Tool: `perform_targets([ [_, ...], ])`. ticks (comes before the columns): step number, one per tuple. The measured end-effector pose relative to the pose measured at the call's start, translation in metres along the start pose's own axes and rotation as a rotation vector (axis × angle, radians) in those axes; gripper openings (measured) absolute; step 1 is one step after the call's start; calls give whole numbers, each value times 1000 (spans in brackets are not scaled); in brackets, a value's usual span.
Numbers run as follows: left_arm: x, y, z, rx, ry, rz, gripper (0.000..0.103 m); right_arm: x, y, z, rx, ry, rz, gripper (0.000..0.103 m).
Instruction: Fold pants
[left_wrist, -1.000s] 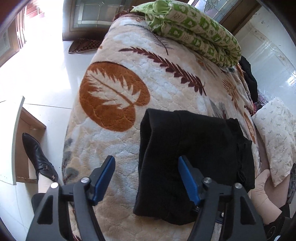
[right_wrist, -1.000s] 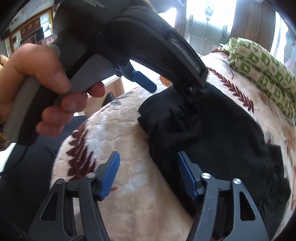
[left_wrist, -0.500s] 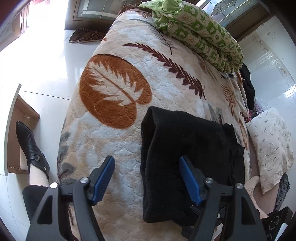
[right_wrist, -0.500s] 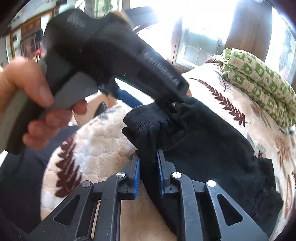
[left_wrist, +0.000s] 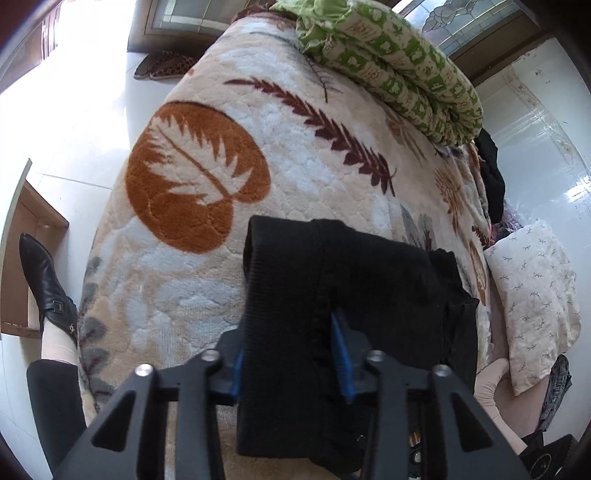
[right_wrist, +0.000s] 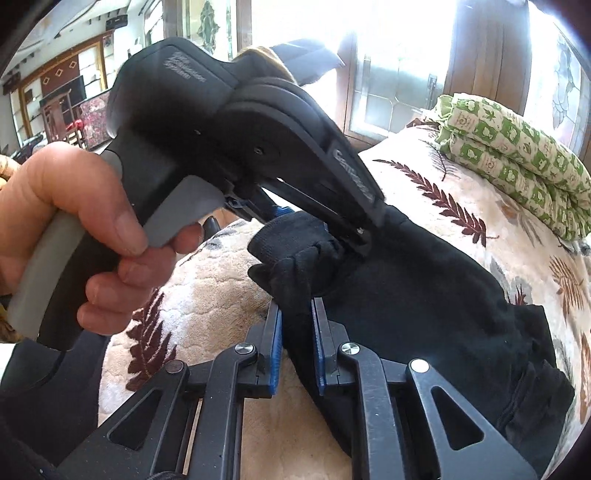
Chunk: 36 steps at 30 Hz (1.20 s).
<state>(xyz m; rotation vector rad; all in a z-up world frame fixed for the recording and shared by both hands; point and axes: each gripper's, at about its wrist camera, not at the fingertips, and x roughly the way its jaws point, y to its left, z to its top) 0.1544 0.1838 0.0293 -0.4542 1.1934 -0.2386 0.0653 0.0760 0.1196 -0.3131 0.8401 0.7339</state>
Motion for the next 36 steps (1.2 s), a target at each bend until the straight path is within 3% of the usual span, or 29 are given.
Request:
perform_targets([
  [4,-15,-9,2,11,-34,-14,21,-7,-9,1,58,-16,25,13],
  [9,-31,-38,4,69,-62,-25,18,-23,-32,-1,181,-44,75,12],
  [19,-45,-119,0,210,-81,-42,18,-73,-67,-17,318,-125,63,12],
  [29,-25,-215,-16,351,-44,-80,17,-130,-114,-53,455,-193,-4,11],
  [36,21,-293,-38,474,27,-80,17,-163,-158,-96,621,-218,-75,11],
])
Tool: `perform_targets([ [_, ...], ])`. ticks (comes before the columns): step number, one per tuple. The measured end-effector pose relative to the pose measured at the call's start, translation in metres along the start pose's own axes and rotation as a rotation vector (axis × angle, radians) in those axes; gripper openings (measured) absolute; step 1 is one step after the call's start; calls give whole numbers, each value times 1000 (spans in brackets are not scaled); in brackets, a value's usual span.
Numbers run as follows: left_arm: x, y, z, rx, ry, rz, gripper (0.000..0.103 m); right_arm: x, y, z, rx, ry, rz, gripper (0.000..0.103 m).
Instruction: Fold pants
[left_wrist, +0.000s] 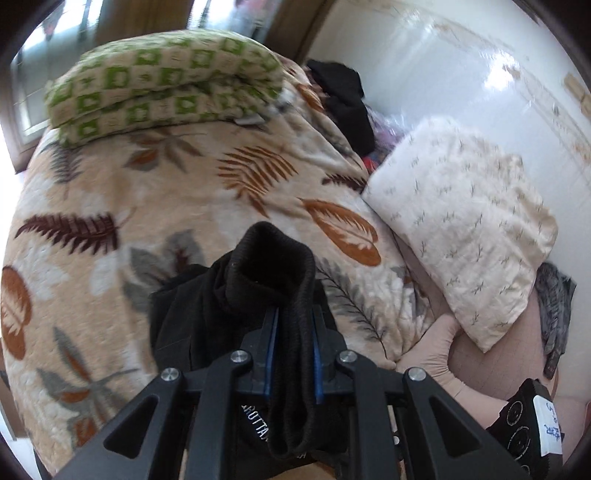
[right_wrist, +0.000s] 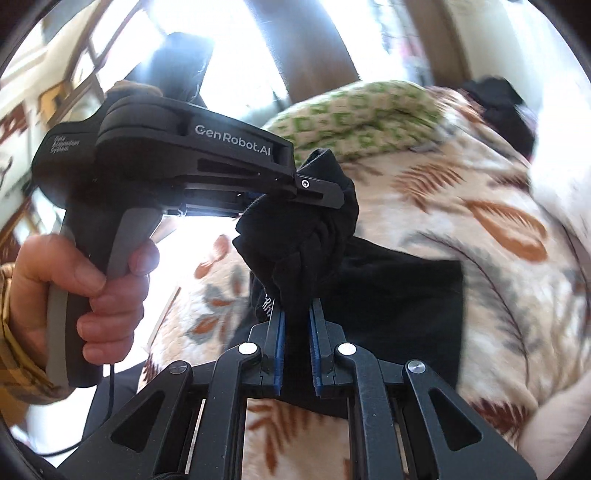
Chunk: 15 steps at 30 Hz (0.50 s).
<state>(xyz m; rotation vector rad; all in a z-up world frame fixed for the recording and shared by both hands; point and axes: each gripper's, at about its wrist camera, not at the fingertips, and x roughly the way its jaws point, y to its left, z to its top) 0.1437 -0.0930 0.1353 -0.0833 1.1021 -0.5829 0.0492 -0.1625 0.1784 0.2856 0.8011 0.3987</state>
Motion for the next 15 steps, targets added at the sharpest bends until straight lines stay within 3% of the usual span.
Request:
perform_targets([
  [3,46,-21,1,30,78,25,20,2,-36,-12,128,23,-27,11],
  [5,74,-29,-2,40,129,26,31,10,-58,-23,215,59,-25,13],
  [7,97,-36,-6,37,179,-8,49,21,-82,-36,311,107,-28,15],
  [8,104,-40,-8,35,194,-28,51,26,-90,-43,344,128,-32,15],
  [11,99,-49,-6,39,177,-66,56,31,-103,-53,385,141,-25,15],
  [15,59,-46,7,47,67,-76,76,32,-103,-50,388,145,-31,16],
])
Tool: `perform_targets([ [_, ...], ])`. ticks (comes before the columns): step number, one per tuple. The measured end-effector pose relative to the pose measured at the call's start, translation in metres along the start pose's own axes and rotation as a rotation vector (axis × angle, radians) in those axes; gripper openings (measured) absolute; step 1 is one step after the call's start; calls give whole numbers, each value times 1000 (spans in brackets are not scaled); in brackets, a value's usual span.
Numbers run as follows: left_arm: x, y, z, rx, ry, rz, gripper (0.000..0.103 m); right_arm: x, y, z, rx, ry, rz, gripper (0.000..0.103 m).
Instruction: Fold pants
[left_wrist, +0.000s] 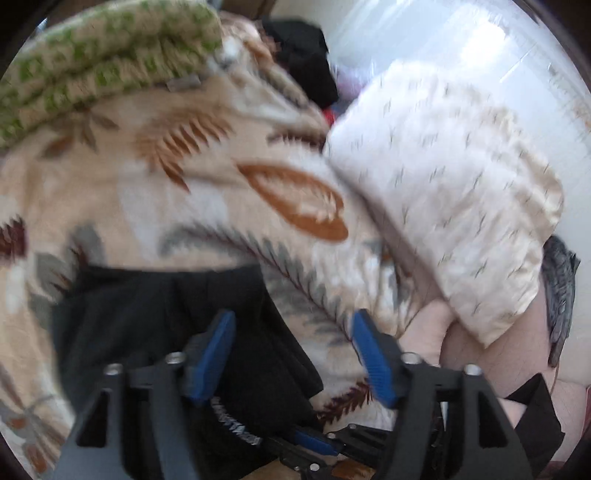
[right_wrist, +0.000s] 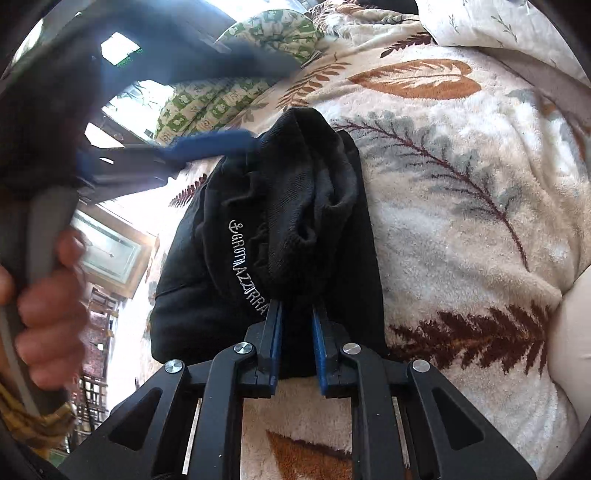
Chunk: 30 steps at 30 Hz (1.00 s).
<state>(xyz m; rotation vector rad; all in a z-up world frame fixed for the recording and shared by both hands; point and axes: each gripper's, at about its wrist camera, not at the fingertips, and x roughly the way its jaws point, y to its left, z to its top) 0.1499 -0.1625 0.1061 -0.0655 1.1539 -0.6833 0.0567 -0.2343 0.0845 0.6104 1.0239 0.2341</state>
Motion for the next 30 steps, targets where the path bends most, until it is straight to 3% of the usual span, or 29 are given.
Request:
perform_targets([
  [3,-31,14,-2,-16,-55,10,77,-7,2,2,21,-18,-8,29],
  [5,-49,29,-12,-14,-81,67,78,-18,2,7,24,-60,-36,52],
  [7,-61,47,-29,-24,-93,113,78,-29,1,13,26,-118,-40,65],
  [10,-64,79,-59,-112,-90,110,78,-26,-5,27,50,-121,-34,64],
  [12,-59,96,-76,-173,-77,102,78,-19,-7,35,61,-113,-21,59],
  [13,-55,102,-83,-196,-71,103,78,-16,-6,37,55,-104,-20,53],
  [14,-51,107,-87,-214,-65,104,78,-9,-3,41,44,-88,-22,34],
  [15,-47,109,-90,-222,-63,105,78,-5,-1,43,28,-70,-29,24],
  [17,-43,108,-92,-218,-62,110,77,-4,9,46,-27,-61,-65,17],
  [22,-37,86,-94,-100,-64,164,77,-37,33,34,-112,-147,-128,15],
  [26,-9,79,-110,-1,18,266,77,-15,14,15,-75,-68,-211,16],
  [30,-2,102,-117,-104,4,198,87,-5,-5,16,-60,-47,-202,20],
])
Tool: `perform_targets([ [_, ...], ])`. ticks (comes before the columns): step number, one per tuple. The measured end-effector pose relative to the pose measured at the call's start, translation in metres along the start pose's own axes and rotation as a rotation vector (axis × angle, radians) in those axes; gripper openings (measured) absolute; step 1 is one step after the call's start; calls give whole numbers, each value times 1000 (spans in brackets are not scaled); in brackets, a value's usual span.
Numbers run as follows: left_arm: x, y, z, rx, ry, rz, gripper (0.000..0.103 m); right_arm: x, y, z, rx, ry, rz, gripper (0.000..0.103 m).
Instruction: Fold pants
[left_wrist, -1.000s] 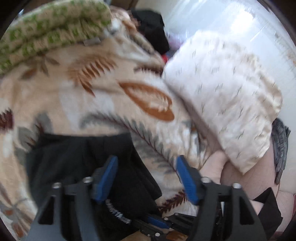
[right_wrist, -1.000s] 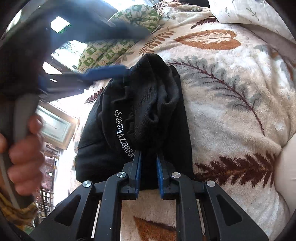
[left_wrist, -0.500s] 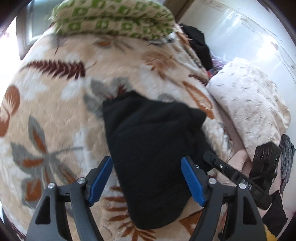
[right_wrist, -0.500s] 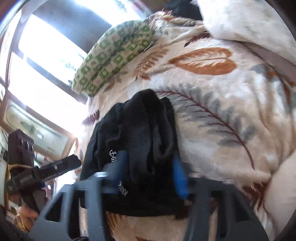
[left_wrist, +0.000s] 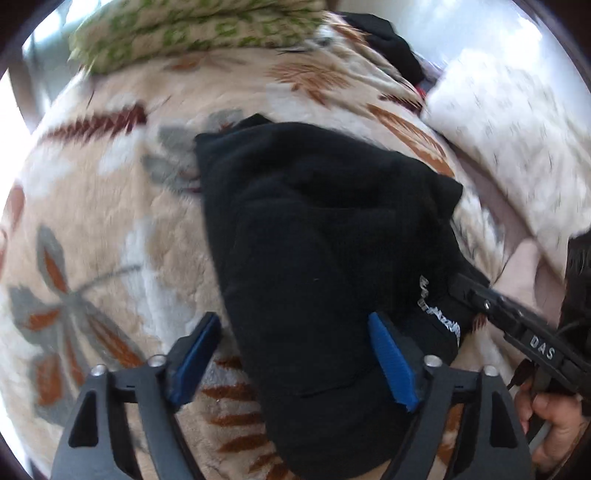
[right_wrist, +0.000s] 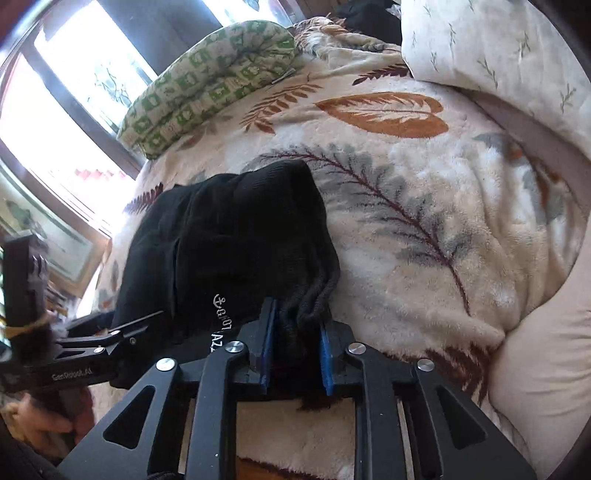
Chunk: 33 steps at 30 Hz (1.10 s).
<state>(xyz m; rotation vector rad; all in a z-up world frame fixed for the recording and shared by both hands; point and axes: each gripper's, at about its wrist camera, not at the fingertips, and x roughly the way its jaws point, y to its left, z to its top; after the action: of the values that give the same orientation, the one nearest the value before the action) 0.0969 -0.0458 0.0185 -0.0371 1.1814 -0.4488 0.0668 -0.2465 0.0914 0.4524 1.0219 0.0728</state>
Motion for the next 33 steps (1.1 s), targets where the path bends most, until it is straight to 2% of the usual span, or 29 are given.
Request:
perform_targets([
  [2,-5,6,3,-26,-1,-39,86,-8,-3,5,8,8,-4,38],
  [4,-17,4,7,3,-21,-34,83,-21,-7,10,34,-28,-26,47],
  [5,-25,4,9,17,-40,-36,83,-29,-9,13,54,-57,-31,51],
  [8,-50,6,21,18,-114,-77,83,-45,-14,32,75,-135,-1,53],
  [10,-57,12,37,-8,-141,-77,83,-39,-12,47,71,-132,57,51],
  [12,-53,15,51,-36,-142,-63,83,-25,-11,62,81,-102,97,44],
  [17,-19,19,73,-96,-83,-29,78,19,-9,85,121,-1,204,27],
  [19,-5,19,74,-111,-57,-15,73,29,-8,88,121,20,183,16],
  [22,5,21,65,-111,-52,57,73,21,-7,88,62,-29,96,9],
  [23,8,23,62,-117,-53,59,73,19,-8,88,47,-47,53,9],
  [27,15,26,59,-130,-59,69,77,29,-15,89,30,-30,25,9],
  [29,13,23,59,-108,-69,87,77,28,-20,88,71,-22,82,9],
  [31,7,21,60,-96,-79,95,76,19,-26,85,134,-50,130,12],
  [33,-2,20,59,-94,-95,89,75,11,-32,80,179,-73,161,23],
])
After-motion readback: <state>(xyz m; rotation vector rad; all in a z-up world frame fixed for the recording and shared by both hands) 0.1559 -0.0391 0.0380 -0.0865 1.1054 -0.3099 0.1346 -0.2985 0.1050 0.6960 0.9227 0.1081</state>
